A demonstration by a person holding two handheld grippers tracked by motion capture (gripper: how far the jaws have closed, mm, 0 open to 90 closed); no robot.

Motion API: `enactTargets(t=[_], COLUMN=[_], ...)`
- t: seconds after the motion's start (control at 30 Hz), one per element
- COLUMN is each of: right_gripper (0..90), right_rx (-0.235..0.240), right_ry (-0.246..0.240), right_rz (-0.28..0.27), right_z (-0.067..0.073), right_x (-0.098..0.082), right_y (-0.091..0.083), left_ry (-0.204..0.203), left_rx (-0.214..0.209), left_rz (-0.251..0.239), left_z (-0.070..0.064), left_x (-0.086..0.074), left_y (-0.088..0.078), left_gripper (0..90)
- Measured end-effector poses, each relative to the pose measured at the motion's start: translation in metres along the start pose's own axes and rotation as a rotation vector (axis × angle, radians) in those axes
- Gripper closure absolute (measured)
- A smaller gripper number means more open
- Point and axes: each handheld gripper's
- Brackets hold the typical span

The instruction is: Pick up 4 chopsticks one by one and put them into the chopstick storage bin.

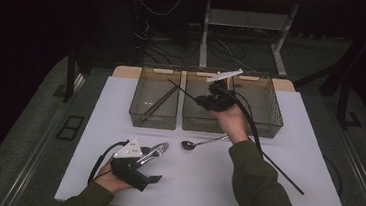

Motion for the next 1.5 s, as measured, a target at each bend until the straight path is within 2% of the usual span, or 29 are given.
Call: enactTargets(t=[0.3,0.8,0.9,1.17,1.23,1.3,1.37,1.5], right_gripper=[86.0,86.0,85.9,85.9,85.8,84.8,78.1,71.5], right_rx=[-0.019,-0.058,-0.069,-0.054,-0.044,-0.050,-0.045,-0.043], right_ry=[0.020,0.059,0.068,0.077,0.077,0.053,0.053,0.053], right_rz=[0.033,0.083,0.096,0.118,0.116,0.103,0.096,0.092], right_z=[0.007,0.020,0.022,0.033,0.035,0.037,0.037,0.033], right_x=[0.028,0.063,0.068,0.076,0.077,0.078,0.079,0.078], right_y=[0.036,0.091,0.102,0.125,0.128,0.129,0.128,0.120], left_ry=[0.013,0.004,0.012,0.023,0.025,0.028,0.028,0.030], left_rx=[-0.003,-0.014,-0.017,-0.025,-0.026,-0.026,-0.026,-0.025], left_rz=[0.002,-0.008,-0.009,-0.006,-0.005,-0.005,-0.006,-0.010], left_z=[0.001,0.001,0.002,0.001,0.001,0.001,0.001,0.002], left_x=[0.000,0.001,0.001,0.002,0.002,0.002,0.002,0.002], left_y=[-0.001,0.000,0.000,0.000,0.000,0.000,0.000,0.000], left_gripper=[0.0,0.0,0.0,0.0,0.0,0.0,0.0,0.0])
Point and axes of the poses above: each handheld gripper's, and its own axes: y roughly forward along the jaws, x roughly out of its top, z roughly to its left, and after that the axes turned 7 degrees about z, right-handed
